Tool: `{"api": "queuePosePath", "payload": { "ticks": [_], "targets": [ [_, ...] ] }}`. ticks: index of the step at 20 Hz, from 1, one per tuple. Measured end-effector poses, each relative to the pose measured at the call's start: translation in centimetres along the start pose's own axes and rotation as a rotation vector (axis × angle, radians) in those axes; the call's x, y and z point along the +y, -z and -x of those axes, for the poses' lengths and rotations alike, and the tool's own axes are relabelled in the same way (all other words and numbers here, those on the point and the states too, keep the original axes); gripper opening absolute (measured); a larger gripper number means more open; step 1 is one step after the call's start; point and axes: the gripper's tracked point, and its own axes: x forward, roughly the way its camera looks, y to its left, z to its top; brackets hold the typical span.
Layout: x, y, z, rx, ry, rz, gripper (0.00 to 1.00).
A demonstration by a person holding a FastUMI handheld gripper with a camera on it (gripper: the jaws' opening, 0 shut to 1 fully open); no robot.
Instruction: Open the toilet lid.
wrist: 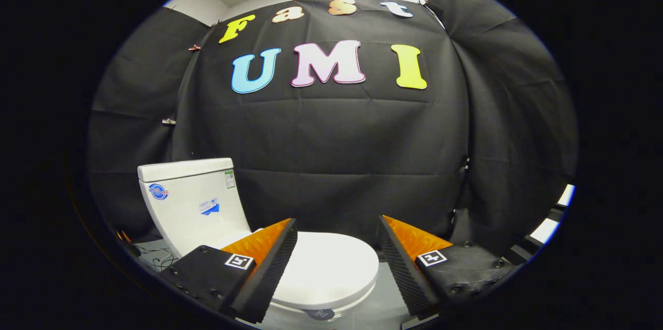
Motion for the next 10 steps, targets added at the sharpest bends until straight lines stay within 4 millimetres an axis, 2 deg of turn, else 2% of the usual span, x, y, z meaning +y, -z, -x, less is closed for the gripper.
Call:
{"api": "queuePosePath", "payload": {
  "ticks": [10],
  "targets": [
    [0.09,0.33,0.01,0.010,-0.005,0.001,0.99]
  ]
}}
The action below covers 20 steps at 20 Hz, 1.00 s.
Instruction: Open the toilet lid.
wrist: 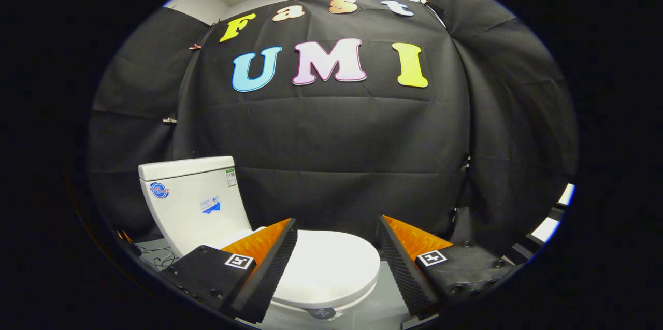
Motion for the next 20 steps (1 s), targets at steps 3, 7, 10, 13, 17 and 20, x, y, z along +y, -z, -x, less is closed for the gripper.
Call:
{"api": "queuePosePath", "payload": {
  "ticks": [3,7,10,13,17,20],
  "targets": [
    [-0.03,0.04,-0.07,0.001,0.000,0.002,0.99],
    [-0.01,0.17,-0.01,0.005,-0.001,0.003,0.99],
    [-0.12,0.36,-0.10,0.009,0.001,0.005,0.99],
    [-0.02,0.46,-0.05,0.013,-0.003,0.004,0.99],
    [0.03,0.38,-0.01,0.011,-0.005,0.009,0.99],
    [0.05,0.37,-0.03,0.009,-0.006,0.012,0.99]
  ]
}}
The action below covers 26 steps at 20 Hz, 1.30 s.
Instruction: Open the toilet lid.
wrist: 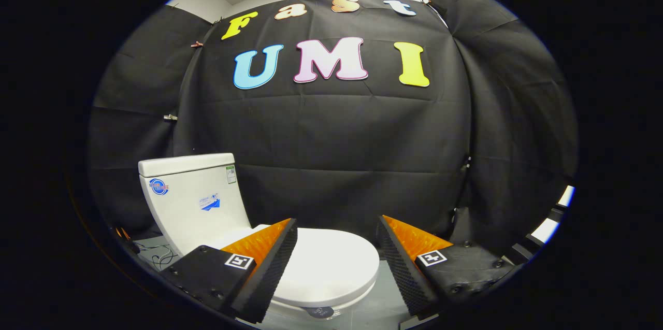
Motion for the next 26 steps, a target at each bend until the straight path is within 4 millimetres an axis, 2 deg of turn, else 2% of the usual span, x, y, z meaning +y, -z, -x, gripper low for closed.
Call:
{"api": "queuePosePath", "payload": {
  "ticks": [10,18,22,26],
  "targets": [
    [-0.1,0.7,0.0,0.022,0.000,-0.008,0.99],
    [-0.3,2.7,-0.2,0.072,0.000,-0.007,0.99],
    [-0.8,5.7,-0.1,0.165,0.004,-0.040,0.99],
    [-1.1,11.4,0.6,0.371,0.011,-0.162,0.99]
  ]
}}
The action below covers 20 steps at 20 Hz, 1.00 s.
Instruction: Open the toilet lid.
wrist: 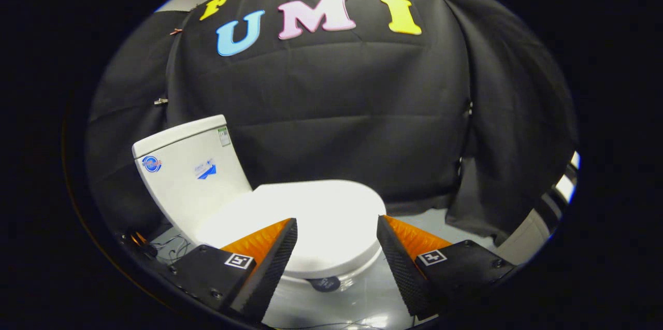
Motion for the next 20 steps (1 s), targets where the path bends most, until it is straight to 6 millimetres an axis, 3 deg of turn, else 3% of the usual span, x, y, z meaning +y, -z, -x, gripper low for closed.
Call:
{"api": "queuePosePath", "payload": {
  "ticks": [3,6,8,10,14,16,19,20],
  "targets": [
    [-1.4,5.2,-1.0,0.162,0.021,-0.090,0.98],
    [-2.7,8.5,-1.3,0.263,0.030,-0.170,0.97],
    [-2.8,10.2,-1.6,0.321,0.020,-0.253,0.83],
    [-2.2,11.8,-2.0,0.376,-0.020,-0.359,0.79],
    [-1.2,13.1,-2.5,0.459,-0.093,-0.605,0.79],
    [-2.1,13.8,-3.1,0.454,-0.070,-0.653,0.66],
    [-1.5,13.5,-3.6,0.457,-0.095,-0.752,0.66],
    [-1.3,13.4,-3.6,0.461,-0.105,-0.762,0.60]
  ]
}}
